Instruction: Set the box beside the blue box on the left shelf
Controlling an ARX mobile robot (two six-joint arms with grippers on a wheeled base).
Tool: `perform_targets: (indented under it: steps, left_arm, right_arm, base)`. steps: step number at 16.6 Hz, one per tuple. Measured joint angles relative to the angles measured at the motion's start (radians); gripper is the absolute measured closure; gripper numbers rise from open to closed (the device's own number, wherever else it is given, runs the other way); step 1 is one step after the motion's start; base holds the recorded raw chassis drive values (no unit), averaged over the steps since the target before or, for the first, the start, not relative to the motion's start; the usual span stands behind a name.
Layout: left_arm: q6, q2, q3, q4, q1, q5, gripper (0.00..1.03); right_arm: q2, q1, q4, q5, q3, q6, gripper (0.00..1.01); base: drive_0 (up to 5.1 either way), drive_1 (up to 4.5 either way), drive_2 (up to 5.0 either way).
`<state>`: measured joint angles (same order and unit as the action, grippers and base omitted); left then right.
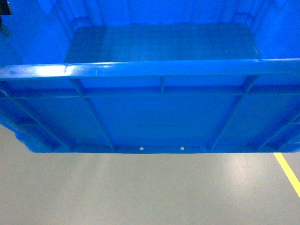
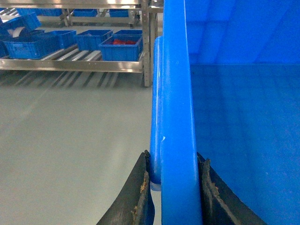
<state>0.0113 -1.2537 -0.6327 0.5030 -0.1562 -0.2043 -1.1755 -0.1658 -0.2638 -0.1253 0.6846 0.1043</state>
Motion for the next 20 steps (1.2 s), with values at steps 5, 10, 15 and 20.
perform_targets:
  steps: [5,10,15,20]
  left_arm:
    - [0.0,0.0,0.0,-0.002,0.0,0.0,0.84]
    - [0.0,0.0,0.0,-0.001,0.0,0.001,0.84]
    - [0.0,0.0,0.0,-0.002,0.0,0.0,0.84]
    - [0.0,0.0,0.0,-0.003,0.0,0.001,0.84]
  right_arm:
    - [0.0,0.0,0.002,0.0,0.0,0.0,0.92]
    - [0.0,0.0,0.0,0.0,0.0,0.0,0.92]
    - [0.0,0.0,0.001,0.0,0.0,0.0,0.92]
    - [0.0,0.0,-0.001,0.0,0.0,0.0,0.92]
  base:
    - [-0.2,4.12,-4.5]
    - [0.0,4.27,-4.3]
    - [0.0,4.31,-4.3]
    - [0.0,4.31,-4.3]
